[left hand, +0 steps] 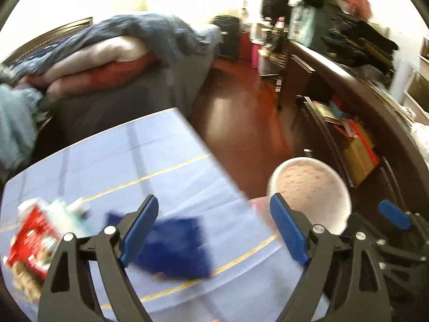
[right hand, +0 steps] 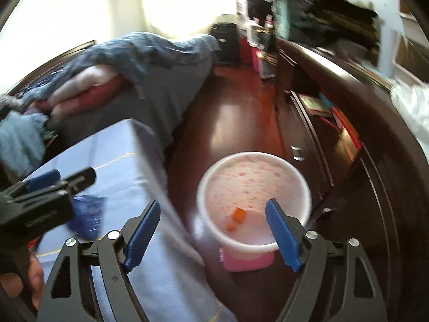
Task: Collect trash
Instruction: 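Return to the table and grasp the red snack bag with the left tool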
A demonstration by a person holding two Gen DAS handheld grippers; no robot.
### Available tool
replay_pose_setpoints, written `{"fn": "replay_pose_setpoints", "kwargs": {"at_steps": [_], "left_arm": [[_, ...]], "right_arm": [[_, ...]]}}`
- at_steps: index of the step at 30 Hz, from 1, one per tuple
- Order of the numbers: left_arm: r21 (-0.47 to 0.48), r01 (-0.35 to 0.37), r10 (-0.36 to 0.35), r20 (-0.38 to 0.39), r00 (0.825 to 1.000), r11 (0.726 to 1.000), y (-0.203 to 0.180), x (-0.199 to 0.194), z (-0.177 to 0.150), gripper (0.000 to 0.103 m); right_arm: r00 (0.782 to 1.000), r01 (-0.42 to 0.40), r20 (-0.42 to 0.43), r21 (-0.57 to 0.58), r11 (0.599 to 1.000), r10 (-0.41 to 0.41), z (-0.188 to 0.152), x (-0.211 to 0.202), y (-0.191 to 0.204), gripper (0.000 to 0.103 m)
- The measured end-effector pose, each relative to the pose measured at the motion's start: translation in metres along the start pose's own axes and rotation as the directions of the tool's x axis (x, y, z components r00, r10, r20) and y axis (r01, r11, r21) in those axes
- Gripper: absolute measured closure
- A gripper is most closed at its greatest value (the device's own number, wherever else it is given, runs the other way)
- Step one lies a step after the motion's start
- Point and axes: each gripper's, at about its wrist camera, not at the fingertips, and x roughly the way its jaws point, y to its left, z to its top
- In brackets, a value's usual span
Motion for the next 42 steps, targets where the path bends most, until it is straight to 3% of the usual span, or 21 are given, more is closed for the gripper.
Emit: {"fn": "replay_pose_setpoints", "kwargs": {"at_steps": [4, 7, 13, 16, 19, 23, 27, 32, 39, 40, 42], "left_arm": [[-0.093, -0.036, 0.036, 0.0, 0.999, 0.995, 0.045, -0.025, -0.016, 0.017], [-0.132, -0.109, 0.112, 0.017, 0.994, 0.985, 0.078, -0.044, -0.028, 0.015], [-0.243, -0.272, 0.283, 0.011, 0.959, 0.931, 0.148, -0.058, -0.04, 0.012], [-0.311, -0.291, 0.301, -0.019, 0.954, 0.905, 0.182, -0.051, -0.045, 0.012], [-0.351, -0.271, 0.272, -0.05, 0.961, 0.896, 0.208, -0.037, -0.047, 0.014], [-0.375, -0.226, 0.212, -0.077, 0.974, 0.899, 0.217, -0.022, -0.053, 0.039], [-0.366, -0.215, 0.204, -0.068, 0.977, 0.905, 0.219, -0.018, -0.053, 0.051], [-0.372, -0.171, 0.167, -0.043, 0.985, 0.912, 0.218, -0.019, -0.054, 0.097], [-0.352, -0.082, 0.101, 0.038, 0.994, 0.932, 0.211, -0.038, -0.053, 0.096], [-0.361, -0.057, 0.077, 0.043, 0.996, 0.931, 0.213, -0.04, -0.054, 0.09], [-0.392, 0.007, 0.011, 0.044, 0.999, 0.92, 0.22, -0.042, -0.057, 0.05]], "right_arm": [[0.997, -0.082, 0.002, -0.054, 0.995, 0.082, -0.004, -0.014, 0.037, 0.02], [0.992, -0.123, -0.006, -0.108, 0.987, 0.123, -0.007, -0.019, 0.065, 0.019], [0.981, -0.193, -0.034, -0.184, 0.964, 0.19, -0.016, -0.022, 0.11, 0.019], [0.978, -0.21, -0.043, -0.217, 0.953, 0.205, -0.02, -0.023, 0.128, 0.019], [0.978, -0.21, -0.05, -0.244, 0.947, 0.204, -0.022, -0.022, 0.144, 0.019], [0.979, -0.204, -0.058, -0.26, 0.944, 0.195, -0.027, -0.018, 0.154, 0.019], [0.98, -0.2, -0.078, -0.259, 0.945, 0.185, -0.027, -0.007, 0.161, 0.019], [0.97, -0.231, -0.132, -0.24, 0.943, 0.204, -0.032, 0.016, 0.171, 0.019], [0.962, -0.244, -0.176, -0.224, 0.944, 0.207, -0.038, 0.034, 0.178, 0.019], [0.962, -0.246, -0.175, -0.224, 0.943, 0.209, -0.038, 0.033, 0.178, 0.019], [0.964, -0.242, -0.168, -0.228, 0.943, 0.207, -0.038, 0.031, 0.179, 0.019]]}}
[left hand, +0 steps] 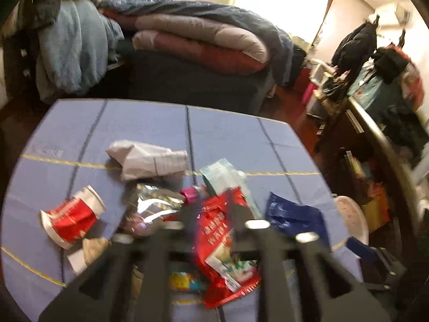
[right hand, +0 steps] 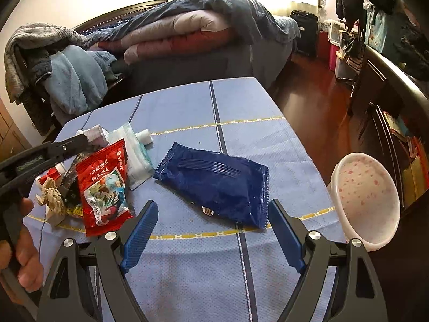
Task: Collect trash
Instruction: 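Return to the table and grasp the red snack bag with the left tool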
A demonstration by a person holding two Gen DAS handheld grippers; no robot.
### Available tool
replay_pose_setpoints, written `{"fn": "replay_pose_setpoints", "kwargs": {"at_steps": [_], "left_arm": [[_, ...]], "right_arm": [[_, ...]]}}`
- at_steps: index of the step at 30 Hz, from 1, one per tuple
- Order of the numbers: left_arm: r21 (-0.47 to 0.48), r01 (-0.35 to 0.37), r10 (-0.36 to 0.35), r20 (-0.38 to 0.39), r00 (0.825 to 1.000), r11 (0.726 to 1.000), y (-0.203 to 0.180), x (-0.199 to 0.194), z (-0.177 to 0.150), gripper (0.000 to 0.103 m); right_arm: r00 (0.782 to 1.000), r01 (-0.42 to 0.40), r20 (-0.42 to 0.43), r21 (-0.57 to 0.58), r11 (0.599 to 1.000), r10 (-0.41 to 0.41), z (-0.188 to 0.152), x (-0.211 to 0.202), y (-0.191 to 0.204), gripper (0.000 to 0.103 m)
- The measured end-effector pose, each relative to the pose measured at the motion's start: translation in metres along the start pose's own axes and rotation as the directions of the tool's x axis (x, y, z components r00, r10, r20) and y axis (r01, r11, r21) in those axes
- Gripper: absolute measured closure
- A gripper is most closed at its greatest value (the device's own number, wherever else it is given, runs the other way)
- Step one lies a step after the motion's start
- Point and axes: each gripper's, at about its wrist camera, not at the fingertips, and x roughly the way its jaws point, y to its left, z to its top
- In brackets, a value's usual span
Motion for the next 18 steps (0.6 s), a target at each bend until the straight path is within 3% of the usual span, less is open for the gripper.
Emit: {"fn": "replay_pose_setpoints", "kwargs": {"at_steps": [1, 4, 12, 13, 14, 15, 17, 18], "left_arm": [[-0.019, 0.009, -0.009, -0.002, 1.0, 1.0, 0.004, -0.001, 0.0, 0.024], [-0.046, 0.02, -0.018, 0.038, 0.999, 0.999, 0.013, -0.007, -0.002, 0.022], [0.02, -0.04, 0.041, -0.058, 0.997, 0.999, 0.012, 0.02, -0.009, 0.025], [0.042, -0.061, 0.063, -0.05, 0.997, 0.997, 0.009, 0.02, -0.01, 0.036], [0.08, -0.075, 0.079, -0.051, 0.996, 0.994, 0.003, 0.022, -0.012, 0.058], [0.093, -0.074, 0.08, -0.058, 0.995, 0.993, 0.002, 0.023, -0.013, 0.064], [0.103, -0.055, 0.062, -0.063, 0.996, 0.993, -0.002, 0.025, -0.014, 0.093], [0.103, -0.044, 0.051, -0.069, 0.996, 0.994, -0.002, 0.026, -0.014, 0.098]], "right_arm": [[1.0, 0.002, 0.005, -0.002, 1.0, -0.002, 0.0, -0.002, 0.001, 0.019], [1.0, 0.004, 0.015, -0.009, 1.0, -0.004, 0.001, -0.005, 0.001, 0.019], [1.0, -0.013, 0.022, -0.02, 1.0, 0.013, 0.001, -0.011, 0.007, 0.019], [1.0, -0.013, 0.022, -0.021, 1.0, 0.013, 0.001, -0.011, 0.007, 0.019], [1.0, -0.012, 0.022, -0.021, 1.0, 0.012, 0.001, -0.011, 0.007, 0.019], [1.0, -0.011, 0.022, -0.021, 1.0, 0.011, 0.001, -0.011, 0.007, 0.019], [1.0, -0.008, 0.021, -0.017, 1.0, 0.008, 0.001, -0.01, 0.006, 0.019], [1.0, -0.007, 0.02, -0.014, 1.0, 0.007, 0.001, -0.01, 0.005, 0.019]]}}
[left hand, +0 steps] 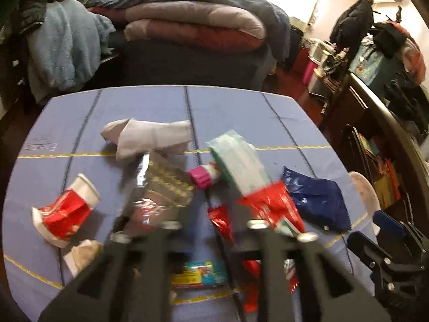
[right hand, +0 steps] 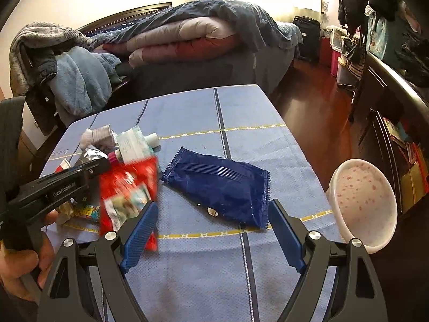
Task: Collect trash
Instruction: 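Return to the table and grasp the red snack bag with the left tool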
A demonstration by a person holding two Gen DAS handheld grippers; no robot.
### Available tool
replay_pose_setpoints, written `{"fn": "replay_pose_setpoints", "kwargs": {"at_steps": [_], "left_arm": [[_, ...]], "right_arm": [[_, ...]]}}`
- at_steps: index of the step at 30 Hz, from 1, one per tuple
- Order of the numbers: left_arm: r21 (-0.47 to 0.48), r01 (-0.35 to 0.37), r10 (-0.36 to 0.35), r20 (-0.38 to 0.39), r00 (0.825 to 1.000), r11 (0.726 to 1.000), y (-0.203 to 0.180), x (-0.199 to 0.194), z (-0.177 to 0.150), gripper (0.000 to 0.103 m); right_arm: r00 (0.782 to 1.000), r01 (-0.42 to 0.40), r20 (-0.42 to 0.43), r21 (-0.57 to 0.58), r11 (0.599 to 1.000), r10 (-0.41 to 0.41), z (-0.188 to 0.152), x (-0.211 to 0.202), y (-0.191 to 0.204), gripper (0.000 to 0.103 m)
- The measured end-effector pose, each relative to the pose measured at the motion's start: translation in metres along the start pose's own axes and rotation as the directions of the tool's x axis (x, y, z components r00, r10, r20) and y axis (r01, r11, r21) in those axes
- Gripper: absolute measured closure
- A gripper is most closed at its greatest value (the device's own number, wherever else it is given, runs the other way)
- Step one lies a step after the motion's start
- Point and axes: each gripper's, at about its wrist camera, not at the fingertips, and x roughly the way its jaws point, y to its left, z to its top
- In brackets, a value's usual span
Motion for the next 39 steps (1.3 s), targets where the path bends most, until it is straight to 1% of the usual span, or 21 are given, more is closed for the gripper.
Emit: {"fn": "replay_pose_setpoints", "kwargs": {"at_steps": [1, 3, 4, 7, 9, 10, 11, 13, 14, 16, 19, 22, 25, 27, 28, 29, 30, 31, 32, 33, 39], "left_arm": [[-0.001, 0.002, -0.002, 0.001, 1.0, 1.0, 0.0, 0.0, 0.0, 0.096], [0.013, -0.009, 0.009, 0.015, 1.0, 1.0, -0.002, -0.001, -0.002, 0.096], [0.02, -0.001, 0.001, 0.018, 1.0, 1.0, -0.003, -0.002, -0.003, 0.096], [0.035, 0.03, -0.031, 0.012, 0.999, 0.999, -0.007, -0.009, -0.003, 0.096], [0.045, 0.074, -0.074, -0.003, 0.997, 0.996, -0.011, -0.017, -0.006, 0.093], [0.046, 0.089, -0.089, -0.013, 0.996, 0.995, -0.013, -0.02, -0.009, 0.082], [0.05, 0.102, -0.101, -0.023, 0.995, 0.994, -0.015, -0.023, -0.011, 0.061], [0.066, 0.08, -0.078, -0.027, 0.997, 0.995, -0.021, -0.026, -0.02, 0.041], [0.073, 0.067, -0.065, -0.028, 0.997, 0.995, -0.024, -0.027, -0.023, 0.041], [0.075, 0.065, -0.062, -0.045, 0.997, 0.995, -0.03, -0.025, -0.029, 0.04], [0.054, 0.052, -0.047, -0.091, 0.995, 0.997, -0.035, -0.012, -0.035, 0.04], [0.056, 0.048, -0.042, -0.103, 0.994, 0.997, -0.043, -0.004, -0.039, 0.04], [0.074, 0.022, -0.014, -0.107, 0.994, 0.997, -0.053, 0.005, -0.04, 0.037], [0.086, 0.006, 0.004, -0.12, 0.993, 0.996, -0.058, 0.013, -0.041, 0.041], [0.103, -0.018, 0.029, -0.109, 0.994, 0.994, -0.062, 0.014, -0.042, 0.055], [0.123, -0.036, 0.048, -0.099, 0.994, 0.992, -0.064, 0.015, -0.044, 0.077], [0.137, -0.05, 0.063, -0.09, 0.994, 0.989, -0.066, 0.016, -0.045, 0.079], [0.128, -0.038, 0.05, -0.091, 0.995, 0.991, -0.065, 0.015, -0.045, 0.085], [0.111, -0.015, 0.026, -0.095, 0.995, 0.994, -0.062, 0.015, -0.044, 0.087], [0.101, -0.008, 0.017, -0.092, 0.996, 0.995, -0.06, 0.014, -0.045, 0.088], [0.067, -0.025, 0.026, -0.019, 0.999, 0.997, -0.04, -0.011, -0.039, 0.09]], "right_arm": [[1.0, 0.002, -0.001, 0.004, 1.0, -0.002, 0.0, 0.0, -0.001, 0.019], [1.0, 0.006, -0.004, 0.009, 1.0, -0.006, -0.001, 0.002, -0.003, 0.019], [1.0, 0.009, -0.007, 0.012, 1.0, -0.009, -0.001, 0.002, -0.004, 0.019], [1.0, 0.01, -0.015, 0.022, 1.0, -0.01, -0.002, 0.004, -0.008, 0.019], [1.0, 0.01, -0.015, 0.025, 1.0, -0.009, -0.003, 0.002, -0.01, 0.019], [1.0, 0.01, -0.014, 0.025, 1.0, -0.009, -0.004, 0.001, -0.011, 0.019], [1.0, 0.01, -0.012, 0.025, 1.0, -0.01, -0.004, 0.0, -0.011, 0.019], [1.0, 0.011, -0.007, 0.026, 1.0, -0.011, -0.005, -0.003, -0.012, 0.019], [1.0, 0.011, -0.005, 0.027, 1.0, -0.011, -0.005, -0.004, -0.013, 0.019], [1.0, 0.014, 0.0, 0.032, 0.999, -0.014, -0.006, -0.008, -0.015, 0.019], [1.0, 0.024, 0.009, 0.039, 0.999, -0.025, -0.006, -0.013, -0.02, 0.019], [0.999, 0.038, 0.019, 0.043, 0.998, -0.039, -0.007, -0.019, -0.026, 0.019], [0.998, 0.051, 0.026, 0.046, 0.998, -0.052, -0.008, -0.024, -0.031, 0.019], [0.998, 0.053, 0.028, 0.047, 0.997, -0.055, -0.008, -0.024, -0.033, 0.019], [0.998, 0.055, 0.027, 0.046, 0.997, -0.056, -0.008, -0.024, -0.034, 0.019], [0.998, 0.056, 0.027, 0.045, 0.997, -0.057, -0.008, -0.023, -0.034, 0.019], [0.998, 0.058, 0.026, 0.045, 0.997, -0.059, -0.008, -0.022, -0.035, 0.019], [0.998, 0.06, 0.023, 0.044, 0.997, -0.061, -0.008, -0.02, -0.035, 0.019], [0.998, 0.061, 0.021, 0.044, 0.997, -0.062, -0.008, -0.019, -0.035, 0.019], [0.998, 0.06, 0.019, 0.045, 0.997, -0.061, -0.007, -0.017, -0.035, 0.019], [0.998, 0.067, -0.002, 0.032, 0.997, -0.067, -0.004, 0.005, -0.029, 0.019]]}}
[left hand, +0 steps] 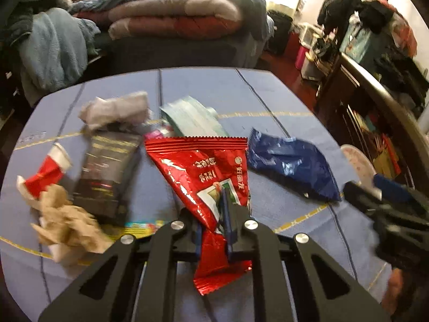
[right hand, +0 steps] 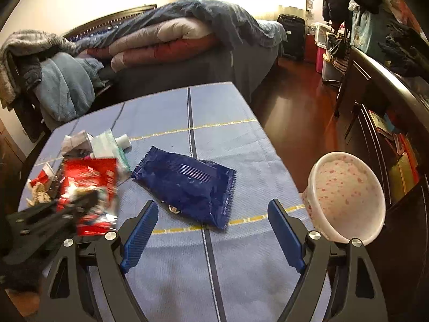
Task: Collect trash
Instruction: 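Return to the table and grasp the red snack bag with the left tool, then grasp the dark blue wrapper with the right tool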
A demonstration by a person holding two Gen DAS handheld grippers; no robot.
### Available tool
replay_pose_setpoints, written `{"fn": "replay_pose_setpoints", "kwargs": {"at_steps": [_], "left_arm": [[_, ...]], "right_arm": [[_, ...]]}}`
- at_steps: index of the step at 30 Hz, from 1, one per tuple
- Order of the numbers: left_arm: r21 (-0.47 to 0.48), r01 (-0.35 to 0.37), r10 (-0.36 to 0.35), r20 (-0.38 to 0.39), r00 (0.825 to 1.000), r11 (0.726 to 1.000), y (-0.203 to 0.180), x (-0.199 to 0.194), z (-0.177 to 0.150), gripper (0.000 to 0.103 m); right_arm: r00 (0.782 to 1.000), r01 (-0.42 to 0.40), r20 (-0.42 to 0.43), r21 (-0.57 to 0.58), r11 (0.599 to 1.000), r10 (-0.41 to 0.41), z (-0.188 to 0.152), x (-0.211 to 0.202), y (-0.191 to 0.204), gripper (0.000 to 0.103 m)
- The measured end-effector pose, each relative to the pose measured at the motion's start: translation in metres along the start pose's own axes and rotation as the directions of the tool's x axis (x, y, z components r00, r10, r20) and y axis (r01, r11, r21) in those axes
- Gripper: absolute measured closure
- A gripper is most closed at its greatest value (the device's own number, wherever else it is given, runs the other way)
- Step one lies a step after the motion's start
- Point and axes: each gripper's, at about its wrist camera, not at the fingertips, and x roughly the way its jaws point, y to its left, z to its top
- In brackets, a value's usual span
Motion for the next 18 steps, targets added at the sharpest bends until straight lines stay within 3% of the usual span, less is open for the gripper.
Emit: {"fn": "replay_pose_setpoints", "kwargs": {"at_steps": [4, 8, 13, 16, 18], "left_arm": [[-0.027, -0.008, 0.009, 0.039, 0.999, 1.0, 0.013, -0.019, 0.006, 0.09], [-0.045, -0.011, 0.014, 0.068, 0.998, 0.999, 0.024, -0.034, 0.011, 0.09], [-0.066, -0.01, 0.015, 0.077, 0.997, 0.998, 0.035, -0.041, 0.012, 0.09], [-0.067, -0.009, 0.015, 0.079, 0.997, 0.998, 0.036, -0.042, 0.012, 0.09], [-0.068, -0.007, 0.012, 0.08, 0.997, 0.998, 0.036, -0.041, 0.012, 0.09]], "right_arm": [[1.0, 0.005, -0.029, -0.034, 0.999, -0.006, 0.007, 0.027, 0.014, 0.019], [0.998, 0.028, -0.048, -0.067, 0.997, -0.031, 0.014, 0.047, 0.026, 0.004], [0.995, 0.044, -0.086, -0.088, 0.995, -0.052, 0.019, 0.068, 0.032, 0.004], [0.996, 0.019, -0.086, -0.063, 0.998, -0.024, 0.02, 0.072, 0.029, 0.013], [0.998, 0.02, -0.065, -0.075, 0.997, -0.025, 0.02, 0.068, 0.029, 0.032]]}}
